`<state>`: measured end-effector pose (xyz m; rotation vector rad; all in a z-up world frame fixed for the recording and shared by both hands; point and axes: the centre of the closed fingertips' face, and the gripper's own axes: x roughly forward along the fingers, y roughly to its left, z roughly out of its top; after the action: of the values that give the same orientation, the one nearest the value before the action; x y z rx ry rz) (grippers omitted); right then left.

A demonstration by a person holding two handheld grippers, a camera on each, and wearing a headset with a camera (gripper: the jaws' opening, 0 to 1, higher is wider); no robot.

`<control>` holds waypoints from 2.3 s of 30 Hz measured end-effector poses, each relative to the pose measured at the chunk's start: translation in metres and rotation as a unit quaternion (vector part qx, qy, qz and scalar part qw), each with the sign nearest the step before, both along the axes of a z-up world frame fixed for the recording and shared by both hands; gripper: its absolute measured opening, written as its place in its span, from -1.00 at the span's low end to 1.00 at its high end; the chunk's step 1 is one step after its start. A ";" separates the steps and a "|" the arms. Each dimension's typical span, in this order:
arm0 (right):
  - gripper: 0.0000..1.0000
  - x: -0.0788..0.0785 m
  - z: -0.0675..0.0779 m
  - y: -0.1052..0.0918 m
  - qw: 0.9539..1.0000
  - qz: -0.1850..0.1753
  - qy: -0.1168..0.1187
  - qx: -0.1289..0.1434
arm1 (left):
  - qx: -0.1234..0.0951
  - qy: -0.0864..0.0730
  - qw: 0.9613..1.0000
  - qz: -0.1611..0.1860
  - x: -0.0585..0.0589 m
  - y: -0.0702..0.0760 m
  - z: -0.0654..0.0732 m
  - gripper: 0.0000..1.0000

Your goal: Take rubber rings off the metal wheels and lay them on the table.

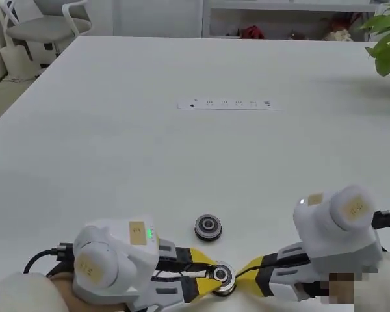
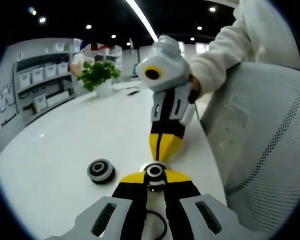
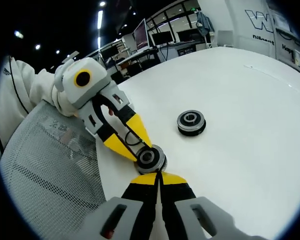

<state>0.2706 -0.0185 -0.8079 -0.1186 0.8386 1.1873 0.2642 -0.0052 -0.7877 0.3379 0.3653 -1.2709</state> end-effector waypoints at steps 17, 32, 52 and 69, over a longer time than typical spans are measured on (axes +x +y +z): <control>-1.00 0.001 0.006 -0.001 0.994 -0.055 0.082 0.052 | -0.003 -0.001 1.000 -0.002 0.000 0.000 0.000 -0.74; -1.00 0.000 0.009 -0.001 0.990 -0.069 0.103 0.065 | -0.002 -0.001 1.000 -0.003 0.000 -0.001 0.001 -0.74; -1.00 0.001 0.016 0.003 0.988 -0.076 0.106 0.078 | 0.000 0.000 1.000 -0.002 0.000 0.000 0.001 -0.74; -1.00 -0.002 0.017 0.006 0.989 -0.068 0.101 0.078 | 0.000 0.000 1.000 -0.002 -0.001 0.000 0.000 -0.74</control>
<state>0.2686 -0.0126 -0.7907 0.1869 0.9128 1.1435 0.2631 -0.0052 -0.7873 0.3401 0.3647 -1.2753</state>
